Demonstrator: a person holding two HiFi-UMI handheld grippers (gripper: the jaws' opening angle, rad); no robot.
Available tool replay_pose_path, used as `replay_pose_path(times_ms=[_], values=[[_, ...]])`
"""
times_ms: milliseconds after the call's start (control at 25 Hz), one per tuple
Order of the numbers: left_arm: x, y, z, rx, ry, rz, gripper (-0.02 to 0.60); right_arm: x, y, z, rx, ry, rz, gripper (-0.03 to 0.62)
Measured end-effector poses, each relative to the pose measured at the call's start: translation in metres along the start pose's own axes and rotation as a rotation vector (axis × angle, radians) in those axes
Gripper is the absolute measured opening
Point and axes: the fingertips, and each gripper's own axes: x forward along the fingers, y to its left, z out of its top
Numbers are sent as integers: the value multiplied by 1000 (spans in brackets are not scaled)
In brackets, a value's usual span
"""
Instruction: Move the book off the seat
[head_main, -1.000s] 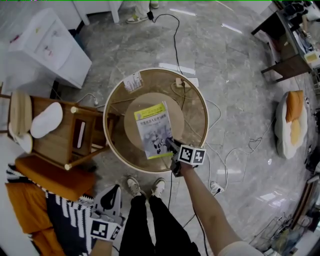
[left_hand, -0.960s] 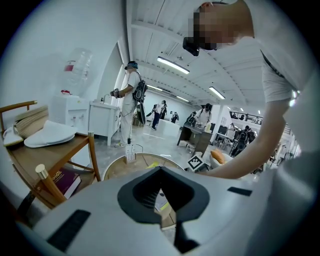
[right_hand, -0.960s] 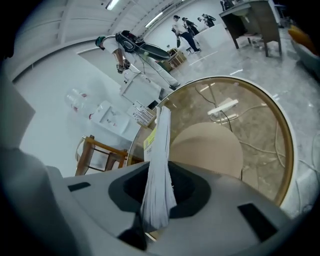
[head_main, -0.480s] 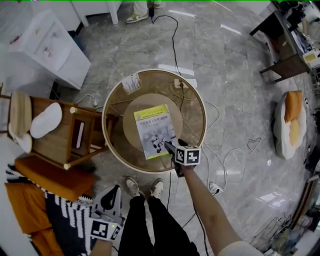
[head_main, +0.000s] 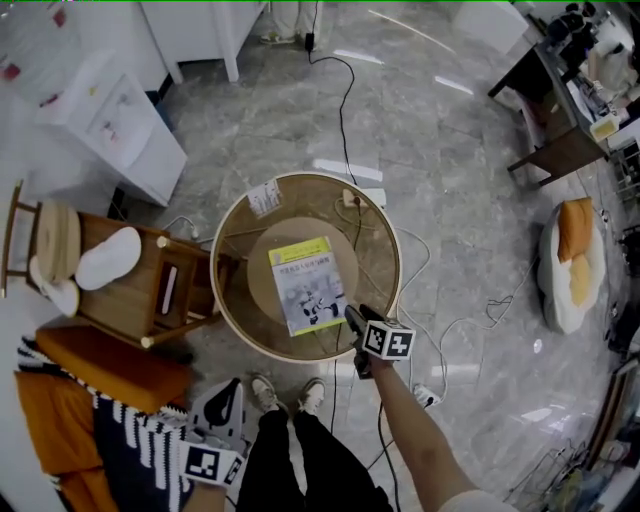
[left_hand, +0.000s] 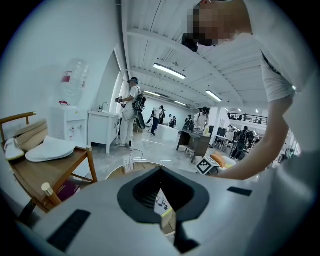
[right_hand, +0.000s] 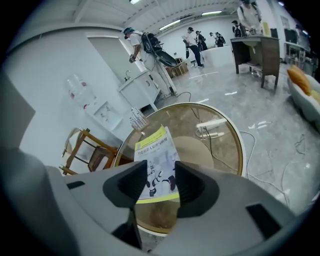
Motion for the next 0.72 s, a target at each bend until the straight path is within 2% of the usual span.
replay_pose_path(times_ms=[160, 240, 440, 720], values=[[-8, -6, 16, 22, -21, -5, 17, -34, 4, -4, -2, -29, -4, 80], [-12, -9, 25, 34, -35, -6, 15, -49, 4, -7, 13, -44, -9, 47], [-25, -19, 48, 52, -67, -13, 15, -83, 13, -15, 67, -60, 8, 21], [-43, -31, 93, 93, -119, -27, 15, -134, 43, 43, 44, -180, 40, 21]])
